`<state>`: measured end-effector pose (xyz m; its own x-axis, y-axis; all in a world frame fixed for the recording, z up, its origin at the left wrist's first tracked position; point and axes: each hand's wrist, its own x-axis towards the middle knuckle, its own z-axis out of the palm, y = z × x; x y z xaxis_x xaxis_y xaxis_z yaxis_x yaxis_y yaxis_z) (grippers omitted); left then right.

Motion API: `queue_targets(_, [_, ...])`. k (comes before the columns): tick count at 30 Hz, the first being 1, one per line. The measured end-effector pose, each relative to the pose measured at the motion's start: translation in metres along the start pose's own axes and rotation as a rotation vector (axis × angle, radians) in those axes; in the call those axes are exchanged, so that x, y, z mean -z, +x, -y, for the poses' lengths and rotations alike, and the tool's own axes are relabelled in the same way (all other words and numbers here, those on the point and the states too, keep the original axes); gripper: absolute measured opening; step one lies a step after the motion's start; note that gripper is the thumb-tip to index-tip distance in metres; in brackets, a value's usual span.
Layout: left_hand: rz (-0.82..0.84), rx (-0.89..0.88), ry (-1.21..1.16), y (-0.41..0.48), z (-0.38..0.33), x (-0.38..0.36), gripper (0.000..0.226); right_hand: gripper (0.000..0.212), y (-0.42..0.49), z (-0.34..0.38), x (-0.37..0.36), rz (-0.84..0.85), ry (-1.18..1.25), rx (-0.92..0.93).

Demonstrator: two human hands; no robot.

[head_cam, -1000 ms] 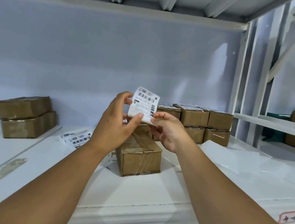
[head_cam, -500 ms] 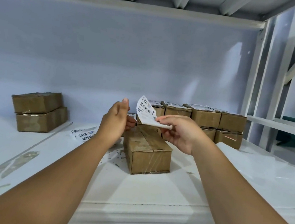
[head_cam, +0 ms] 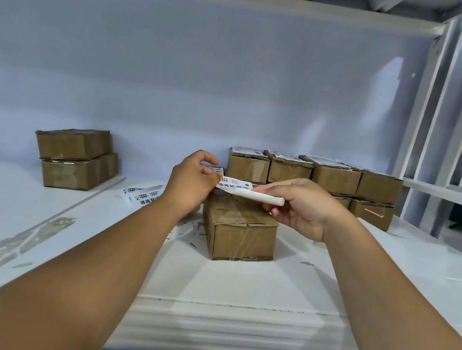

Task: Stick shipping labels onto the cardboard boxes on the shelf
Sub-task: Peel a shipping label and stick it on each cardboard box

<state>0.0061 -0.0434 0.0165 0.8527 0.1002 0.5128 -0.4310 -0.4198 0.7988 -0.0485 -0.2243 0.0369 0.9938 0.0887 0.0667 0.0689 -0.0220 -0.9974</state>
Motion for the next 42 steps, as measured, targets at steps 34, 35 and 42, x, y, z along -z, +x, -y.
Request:
queue_targets(34, [-0.031,0.085,-0.081,0.015,0.014,-0.004,0.016,0.012,-0.007,0.005,0.002,0.206,-0.075,0.350])
queue_targets(35, [-0.024,0.081,-0.071,0.015,0.015,-0.005,0.015,0.012,-0.007,0.005,0.002,0.220,-0.098,0.345])
queue_targets(42, [-0.034,0.027,-0.040,0.014,0.014,-0.005,0.008,0.024,-0.005,0.001,0.002,0.309,-0.207,0.321])
